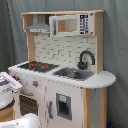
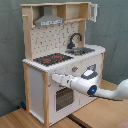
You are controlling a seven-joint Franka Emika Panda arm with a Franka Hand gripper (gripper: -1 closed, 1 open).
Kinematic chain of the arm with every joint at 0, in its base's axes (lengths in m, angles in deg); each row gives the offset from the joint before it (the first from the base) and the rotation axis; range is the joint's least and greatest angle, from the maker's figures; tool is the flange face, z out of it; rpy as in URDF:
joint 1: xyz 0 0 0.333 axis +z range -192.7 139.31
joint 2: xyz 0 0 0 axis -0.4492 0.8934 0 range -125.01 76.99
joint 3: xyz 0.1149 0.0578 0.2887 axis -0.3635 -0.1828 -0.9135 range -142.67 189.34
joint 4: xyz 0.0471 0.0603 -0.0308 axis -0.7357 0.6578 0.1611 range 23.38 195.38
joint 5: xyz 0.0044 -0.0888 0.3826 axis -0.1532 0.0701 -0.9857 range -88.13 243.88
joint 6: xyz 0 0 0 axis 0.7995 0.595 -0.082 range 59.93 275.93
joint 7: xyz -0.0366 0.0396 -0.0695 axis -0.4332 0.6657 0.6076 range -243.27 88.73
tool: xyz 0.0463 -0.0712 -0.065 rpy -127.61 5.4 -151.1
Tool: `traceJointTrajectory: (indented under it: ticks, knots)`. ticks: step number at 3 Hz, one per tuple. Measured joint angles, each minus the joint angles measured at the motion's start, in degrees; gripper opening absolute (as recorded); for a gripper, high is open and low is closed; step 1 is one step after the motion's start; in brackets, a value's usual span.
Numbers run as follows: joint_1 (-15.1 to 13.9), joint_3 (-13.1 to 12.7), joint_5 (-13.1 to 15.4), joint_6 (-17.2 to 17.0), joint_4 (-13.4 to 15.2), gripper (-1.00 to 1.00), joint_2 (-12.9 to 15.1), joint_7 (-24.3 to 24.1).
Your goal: Play with the kitchen
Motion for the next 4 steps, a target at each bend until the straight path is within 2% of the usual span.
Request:
traceJointTrajectory:
  ticks: [4]
  knots:
    - [0.03, -0.01, 0.0, -0.13, -0.01, -1.0, 0.01, 23.38]
